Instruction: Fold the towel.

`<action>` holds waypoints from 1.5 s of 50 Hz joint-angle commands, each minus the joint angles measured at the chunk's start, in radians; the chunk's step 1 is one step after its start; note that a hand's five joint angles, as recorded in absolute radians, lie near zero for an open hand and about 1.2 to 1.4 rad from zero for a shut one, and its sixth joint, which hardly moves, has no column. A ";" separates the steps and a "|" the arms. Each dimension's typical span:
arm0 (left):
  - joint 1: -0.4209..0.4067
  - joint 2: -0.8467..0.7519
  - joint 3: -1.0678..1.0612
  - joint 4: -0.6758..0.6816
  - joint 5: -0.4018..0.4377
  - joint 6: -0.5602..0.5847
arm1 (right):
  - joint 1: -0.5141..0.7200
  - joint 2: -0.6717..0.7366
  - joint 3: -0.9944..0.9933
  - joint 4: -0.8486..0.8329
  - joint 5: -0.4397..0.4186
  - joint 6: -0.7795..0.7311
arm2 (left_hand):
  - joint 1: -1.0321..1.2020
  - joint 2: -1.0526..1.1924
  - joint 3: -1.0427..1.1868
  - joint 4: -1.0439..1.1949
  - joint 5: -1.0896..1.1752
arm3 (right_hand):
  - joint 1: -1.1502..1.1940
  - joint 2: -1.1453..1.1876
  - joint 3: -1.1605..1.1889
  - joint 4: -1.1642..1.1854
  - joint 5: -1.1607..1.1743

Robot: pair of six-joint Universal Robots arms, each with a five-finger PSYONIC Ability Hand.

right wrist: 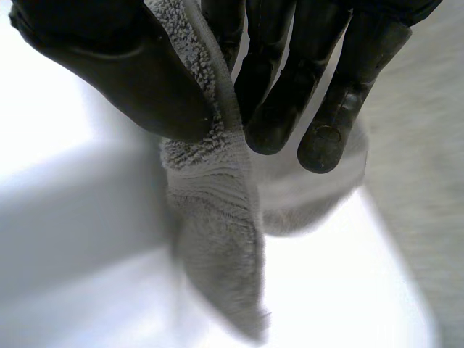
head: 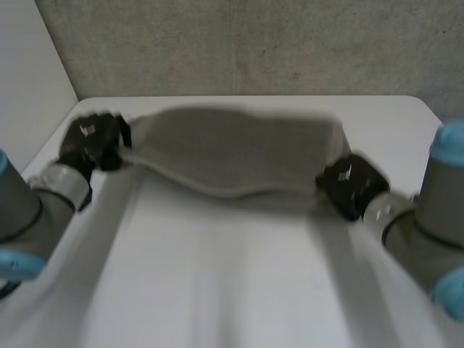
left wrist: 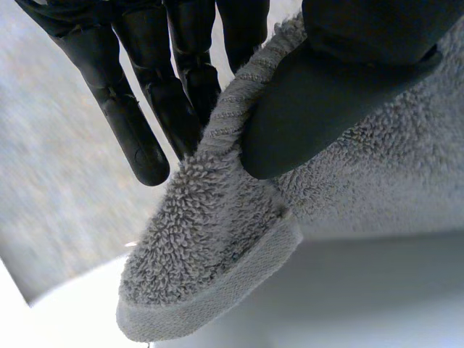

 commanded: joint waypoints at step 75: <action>-0.008 -0.158 -0.096 0.256 -0.082 0.172 | -0.097 -0.079 0.364 -0.397 -0.036 0.124 | -0.457 -0.497 -0.497 -0.497 -0.486 | 0.060 0.056 0.052 0.058 0.040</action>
